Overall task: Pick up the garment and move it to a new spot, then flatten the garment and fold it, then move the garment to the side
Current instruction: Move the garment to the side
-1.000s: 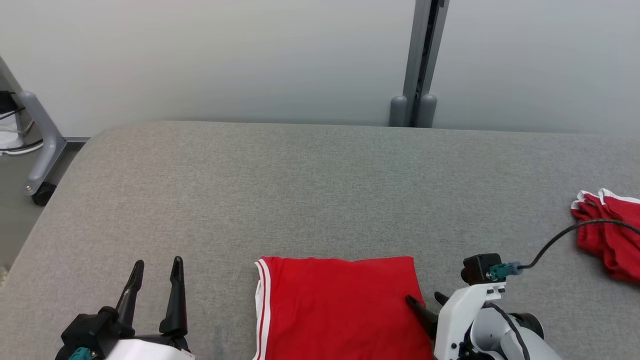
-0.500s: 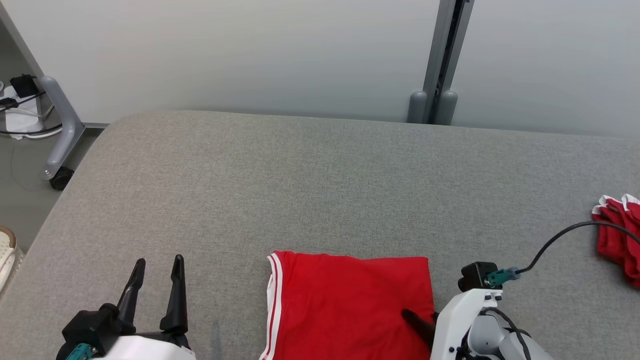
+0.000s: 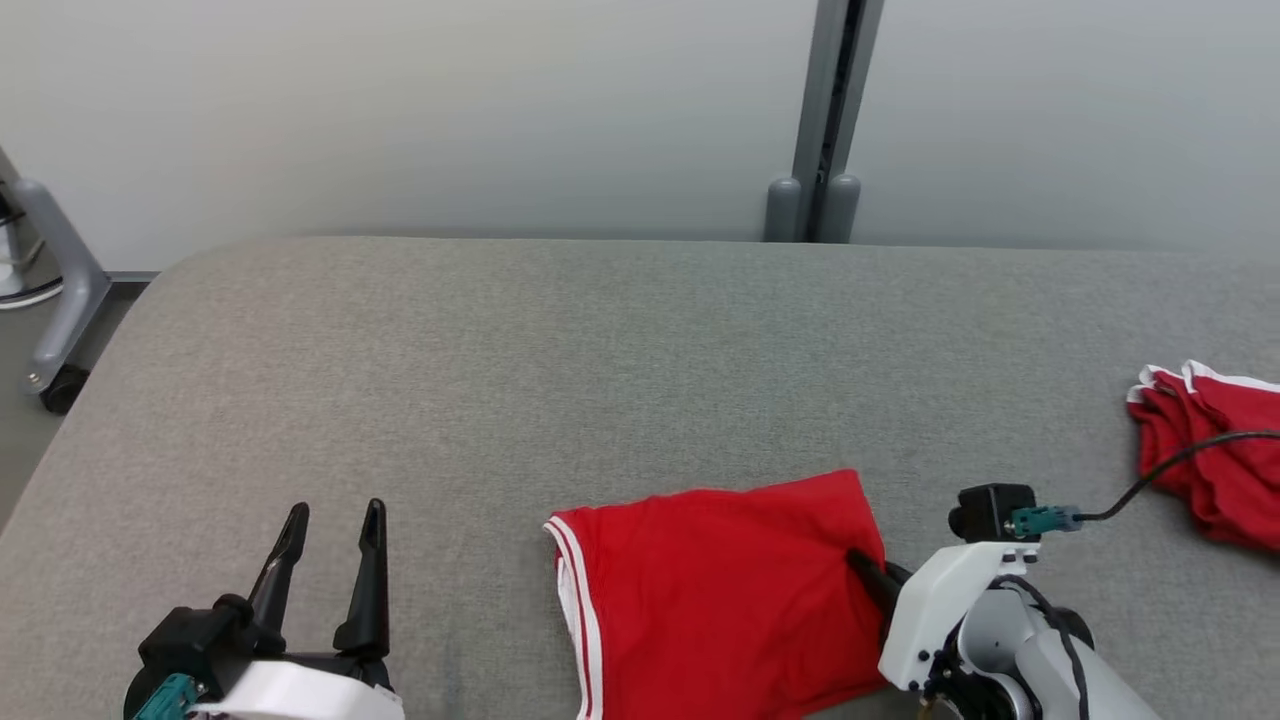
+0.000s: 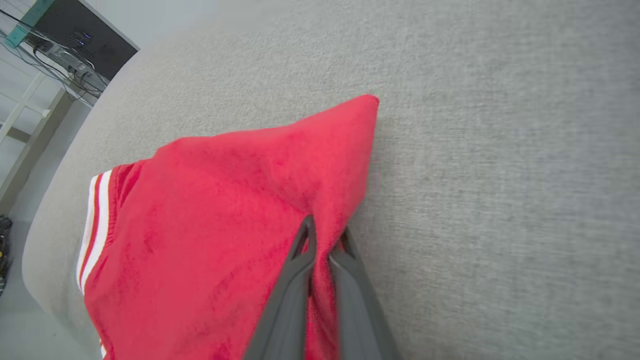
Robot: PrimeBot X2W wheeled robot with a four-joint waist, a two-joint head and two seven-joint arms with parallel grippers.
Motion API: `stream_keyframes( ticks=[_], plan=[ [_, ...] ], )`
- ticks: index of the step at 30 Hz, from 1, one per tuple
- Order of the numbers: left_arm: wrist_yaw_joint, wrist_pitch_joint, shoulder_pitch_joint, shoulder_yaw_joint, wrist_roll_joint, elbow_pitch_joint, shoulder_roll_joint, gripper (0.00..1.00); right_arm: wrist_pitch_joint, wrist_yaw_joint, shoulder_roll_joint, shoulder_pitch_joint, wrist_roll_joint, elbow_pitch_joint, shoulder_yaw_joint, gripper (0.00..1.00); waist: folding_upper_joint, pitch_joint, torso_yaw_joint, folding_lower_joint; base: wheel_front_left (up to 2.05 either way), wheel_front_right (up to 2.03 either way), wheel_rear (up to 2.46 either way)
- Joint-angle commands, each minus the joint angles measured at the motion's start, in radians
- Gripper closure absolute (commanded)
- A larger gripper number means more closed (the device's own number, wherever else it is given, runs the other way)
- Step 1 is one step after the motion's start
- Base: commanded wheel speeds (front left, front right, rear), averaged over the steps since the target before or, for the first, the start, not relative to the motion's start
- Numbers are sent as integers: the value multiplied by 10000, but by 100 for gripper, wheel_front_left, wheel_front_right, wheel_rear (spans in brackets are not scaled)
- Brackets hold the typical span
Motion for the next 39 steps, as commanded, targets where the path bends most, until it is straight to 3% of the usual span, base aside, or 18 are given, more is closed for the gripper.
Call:
stream_keyframes(
  ticks=[1,8,22,30,39],
  plan=[
    [-91,-33,-278,-52,69,-28,13,0,-171,0,-147,-138,-63,-99,-62,100,-1,34,-312,0,0,0,0],
    [-301,-33,-633,-387,168,91,-79,0,-582,0,-567,-178,-288,-425,-268,100,-1,123,-1414,0,0,0,0],
    [-544,-47,-965,-924,317,200,-267,0,-616,0,-625,-37,-603,-1175,-590,100,-1,491,-3483,0,0,0,0],
    [-630,-50,-1153,-1082,428,166,-289,0,-687,0,-533,-19,-828,-1560,-860,100,-1,826,-3994,0,0,0,0],
    [-706,-51,-1297,-1069,449,115,-241,0,-777,0,-698,-645,-1075,-1986,-760,100,-1,1146,-3981,0,0,0,0]
  ],
)
